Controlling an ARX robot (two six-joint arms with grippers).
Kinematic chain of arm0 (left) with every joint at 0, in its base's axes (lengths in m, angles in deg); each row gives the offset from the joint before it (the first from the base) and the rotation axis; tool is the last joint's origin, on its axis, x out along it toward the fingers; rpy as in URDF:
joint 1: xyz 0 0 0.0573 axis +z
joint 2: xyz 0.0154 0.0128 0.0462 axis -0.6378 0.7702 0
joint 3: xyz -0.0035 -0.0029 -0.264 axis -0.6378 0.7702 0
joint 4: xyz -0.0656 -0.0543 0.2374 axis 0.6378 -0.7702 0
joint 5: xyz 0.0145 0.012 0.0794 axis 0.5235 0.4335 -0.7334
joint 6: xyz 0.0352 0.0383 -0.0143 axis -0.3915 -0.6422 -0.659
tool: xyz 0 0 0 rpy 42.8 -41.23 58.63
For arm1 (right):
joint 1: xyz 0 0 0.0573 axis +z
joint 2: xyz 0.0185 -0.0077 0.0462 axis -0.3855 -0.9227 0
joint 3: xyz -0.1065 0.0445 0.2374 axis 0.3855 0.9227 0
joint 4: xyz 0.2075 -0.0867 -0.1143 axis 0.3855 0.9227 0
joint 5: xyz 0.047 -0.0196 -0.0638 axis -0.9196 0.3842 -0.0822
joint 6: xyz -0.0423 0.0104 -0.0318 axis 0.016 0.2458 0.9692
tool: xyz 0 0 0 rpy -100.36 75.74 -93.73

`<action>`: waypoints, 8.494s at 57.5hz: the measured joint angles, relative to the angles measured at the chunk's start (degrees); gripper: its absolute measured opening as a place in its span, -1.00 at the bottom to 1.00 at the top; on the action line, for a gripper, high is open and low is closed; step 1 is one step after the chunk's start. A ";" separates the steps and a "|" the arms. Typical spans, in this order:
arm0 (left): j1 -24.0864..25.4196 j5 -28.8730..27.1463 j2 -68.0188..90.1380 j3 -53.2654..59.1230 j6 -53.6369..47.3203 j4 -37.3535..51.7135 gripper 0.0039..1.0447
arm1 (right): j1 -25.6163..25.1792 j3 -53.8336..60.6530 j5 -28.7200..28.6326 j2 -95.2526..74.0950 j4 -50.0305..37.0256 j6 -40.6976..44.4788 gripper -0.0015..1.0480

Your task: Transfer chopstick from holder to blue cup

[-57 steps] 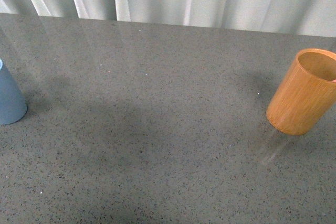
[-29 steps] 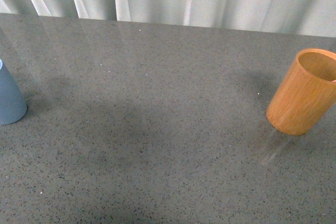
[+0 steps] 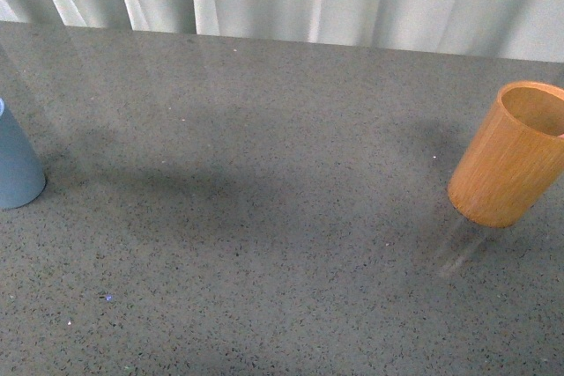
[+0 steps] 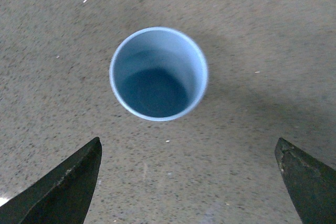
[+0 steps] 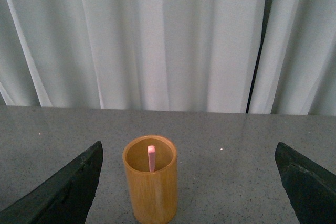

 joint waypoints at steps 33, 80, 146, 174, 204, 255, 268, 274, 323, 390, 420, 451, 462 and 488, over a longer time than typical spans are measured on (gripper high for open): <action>4.79 -1.36 19.32 -11.34 1.92 1.51 0.87 | 0.00 0.00 0.02 0.00 0.00 0.00 0.81; 1.01 -6.60 27.71 -17.97 3.69 -7.15 -0.72 | 0.00 0.00 0.02 0.00 0.00 0.00 0.81; -43.50 -7.91 37.83 -36.83 16.15 -27.23 -0.94 | 0.00 0.00 0.02 0.00 0.00 0.00 0.81; -42.58 -7.21 39.21 -37.46 17.57 -25.55 -0.77 | 0.00 0.00 0.00 0.00 0.00 0.00 0.81; -37.18 -8.90 27.28 -31.47 13.94 -16.46 0.64 | 0.00 0.00 0.02 0.00 0.00 0.00 0.81; -5.97 2.97 -50.21 31.26 -6.54 27.52 -0.94 | -10.27 -5.53 -8.96 -28.20 -0.46 8.26 0.81; -5.88 3.15 -55.17 34.62 -6.54 26.03 -0.94 | -11.50 -6.84 -15.32 -59.23 -32.68 18.80 0.81; -5.88 3.08 -57.42 35.78 -6.56 24.85 -0.94 | -9.07 -8.85 -16.33 -69.44 -41.16 19.50 0.81; -5.88 3.10 -76.83 38.64 -6.69 9.49 -0.94 | -0.22 -12.79 -18.36 -87.84 -57.68 12.35 -0.94; -5.88 3.10 -76.83 38.64 -6.71 9.31 -0.94 | 22.29 -28.33 -16.68 -53.92 -7.58 -0.96 -0.94; -5.88 3.13 -76.83 38.64 -6.71 9.31 -0.94 | 24.90 -27.63 -16.39 -62.88 -10.67 -4.07 -0.45; -5.88 3.13 -76.85 38.64 -6.71 9.31 -0.94 | 13.44 -15.50 13.22 -51.32 -34.56 -0.81 -0.14; -5.88 3.10 -76.83 38.64 -6.71 9.31 -0.94 | 9.70 -9.49 9.09 -45.22 -34.12 -0.31 -0.82; -5.88 3.10 -76.83 38.64 -6.71 9.31 -0.94 | 0.13 -2.16 0.28 -30.23 -26.60 -0.02 -0.98</action>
